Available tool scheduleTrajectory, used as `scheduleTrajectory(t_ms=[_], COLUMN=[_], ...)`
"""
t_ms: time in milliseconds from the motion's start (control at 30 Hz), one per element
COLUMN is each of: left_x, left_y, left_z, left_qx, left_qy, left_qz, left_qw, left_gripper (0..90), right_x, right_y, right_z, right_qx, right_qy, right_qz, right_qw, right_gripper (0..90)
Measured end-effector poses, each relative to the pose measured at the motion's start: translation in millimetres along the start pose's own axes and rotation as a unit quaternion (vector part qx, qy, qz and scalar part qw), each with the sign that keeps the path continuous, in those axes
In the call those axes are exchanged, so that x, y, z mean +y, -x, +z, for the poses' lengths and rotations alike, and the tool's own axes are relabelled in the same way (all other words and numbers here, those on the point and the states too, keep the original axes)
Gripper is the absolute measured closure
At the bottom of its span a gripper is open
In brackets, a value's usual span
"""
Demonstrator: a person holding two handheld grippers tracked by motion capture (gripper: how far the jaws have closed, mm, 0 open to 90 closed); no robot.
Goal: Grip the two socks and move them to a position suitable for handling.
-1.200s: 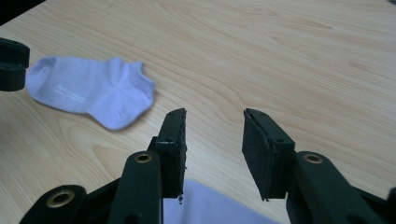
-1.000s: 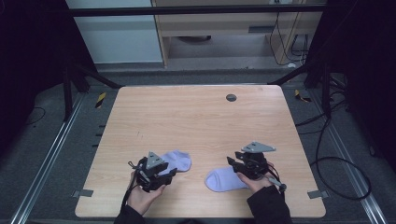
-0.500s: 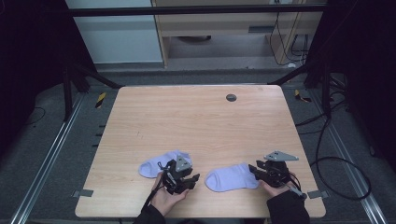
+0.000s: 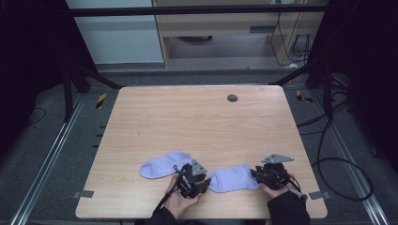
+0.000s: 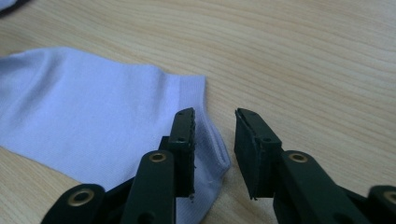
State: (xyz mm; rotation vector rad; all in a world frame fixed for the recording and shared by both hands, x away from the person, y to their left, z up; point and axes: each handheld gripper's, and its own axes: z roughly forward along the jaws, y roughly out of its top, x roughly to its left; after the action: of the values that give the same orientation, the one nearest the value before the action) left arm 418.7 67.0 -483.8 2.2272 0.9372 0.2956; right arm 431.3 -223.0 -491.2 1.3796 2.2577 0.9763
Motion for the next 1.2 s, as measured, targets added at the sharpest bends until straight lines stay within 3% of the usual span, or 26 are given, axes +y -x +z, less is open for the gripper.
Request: scheduleTrajectory(t_ms=[233, 500, 733, 900, 1200], left_x=[-2.9, -3.7, -10.0, -23.7, -28.8], left_y=[-2.4, -10.7, -22.9, -33.3, -39.7], left_z=[5.9, -8.7, -29.4, -35.9, -32.7], left_qx=[-0.007, -0.01, -0.004, 0.003, 0.016], left_qy=[-0.015, -0.007, -0.009, -0.024, -0.034], left_qz=[-0.002, -0.003, -0.008, -0.012, -0.014], left_qw=[0.9999, 0.9999, 0.9999, 0.9996, 0.9992], left_gripper=[88.4, 89.2, 89.2, 89.1, 88.0], right_x=[1.1, 7.1, 14.3, 17.5, 16.8], right_y=[-2.0, -11.7, -31.7, -43.7, -52.8], right_z=[0.1, -10.5, -15.6, -7.0, 6.6], right_qx=[0.012, 0.031, 0.056, 0.07, 0.07], right_qy=[-0.015, 0.013, 0.034, 0.028, 0.008], right_qz=[-0.006, -0.009, -0.027, -0.034, -0.042], right_qw=[0.9998, 0.9994, 0.9975, 0.9966, 0.9966], right_gripper=[85.7, 86.1, 86.0, 85.9, 84.9])
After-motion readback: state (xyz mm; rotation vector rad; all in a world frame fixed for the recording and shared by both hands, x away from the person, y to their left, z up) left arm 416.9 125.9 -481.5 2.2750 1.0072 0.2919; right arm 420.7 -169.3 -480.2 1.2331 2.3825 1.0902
